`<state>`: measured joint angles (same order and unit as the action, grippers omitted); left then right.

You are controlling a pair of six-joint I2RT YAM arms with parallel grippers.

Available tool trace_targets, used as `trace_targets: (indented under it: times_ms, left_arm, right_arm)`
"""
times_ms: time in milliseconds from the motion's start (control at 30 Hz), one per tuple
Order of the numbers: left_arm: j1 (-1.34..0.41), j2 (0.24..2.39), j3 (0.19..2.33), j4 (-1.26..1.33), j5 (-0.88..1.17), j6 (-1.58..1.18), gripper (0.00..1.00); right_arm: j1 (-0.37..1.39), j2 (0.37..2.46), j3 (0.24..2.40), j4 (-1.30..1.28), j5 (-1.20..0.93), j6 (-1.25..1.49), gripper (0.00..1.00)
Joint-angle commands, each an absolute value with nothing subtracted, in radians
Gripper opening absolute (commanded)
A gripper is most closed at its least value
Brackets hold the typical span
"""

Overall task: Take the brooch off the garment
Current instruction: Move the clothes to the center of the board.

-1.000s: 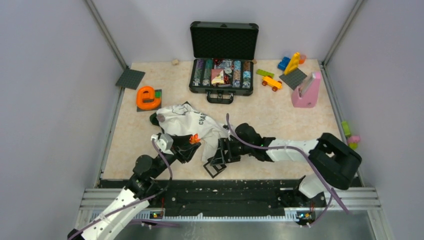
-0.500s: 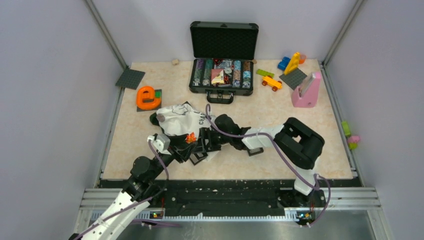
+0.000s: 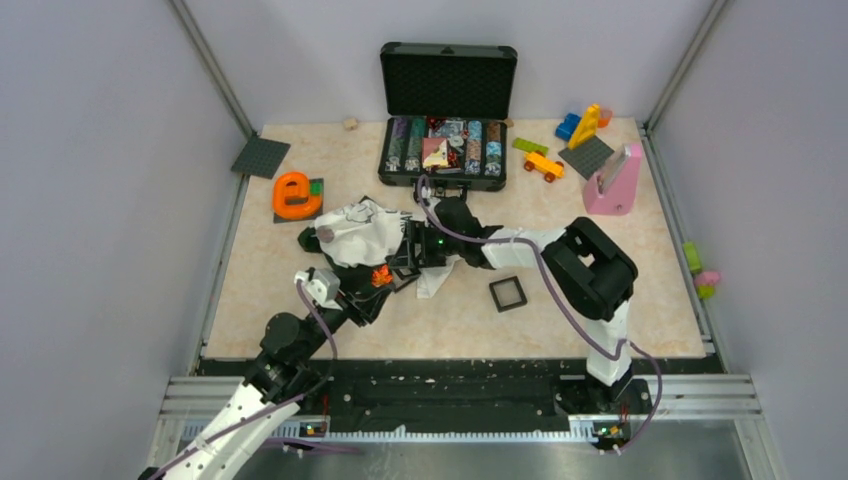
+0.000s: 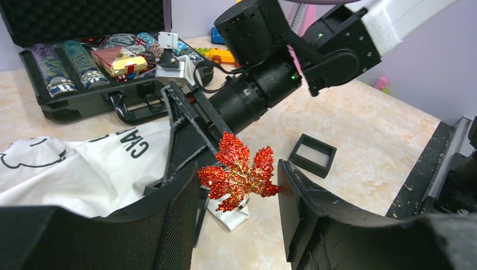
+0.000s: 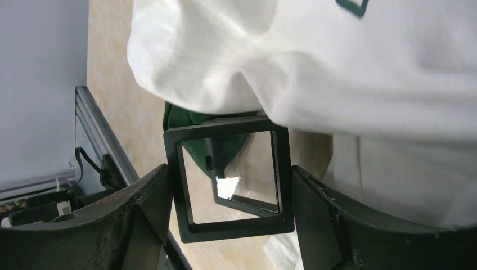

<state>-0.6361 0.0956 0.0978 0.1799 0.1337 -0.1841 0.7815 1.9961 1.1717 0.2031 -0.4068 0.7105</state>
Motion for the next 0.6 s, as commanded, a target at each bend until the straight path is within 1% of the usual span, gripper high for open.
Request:
trace_targets:
  times_ms: [0,133,367,567]
  left_arm:
    - [-0.638,0.139,0.092,0.284,0.166,-0.198,0.29]
    - [-0.638,0.201,0.090,0.332,0.217,-0.217,0.27]
    - [-0.638,0.251,0.061,0.388,0.326,-0.251,0.26]
    - [-0.640,0.291,0.015,0.466,0.374,-0.273,0.26]
  right_arm:
    - [0.788,1.837,1.097,0.195,-0.417,0.691,0.42]
    - [0.789,1.725,0.948,0.266,-0.443,0.738,0.42]
    - [0.789,1.533,0.753,0.290,-0.442,0.779,0.42]
    - [0.790,1.400,0.562,0.377,-0.387,0.873,0.42]
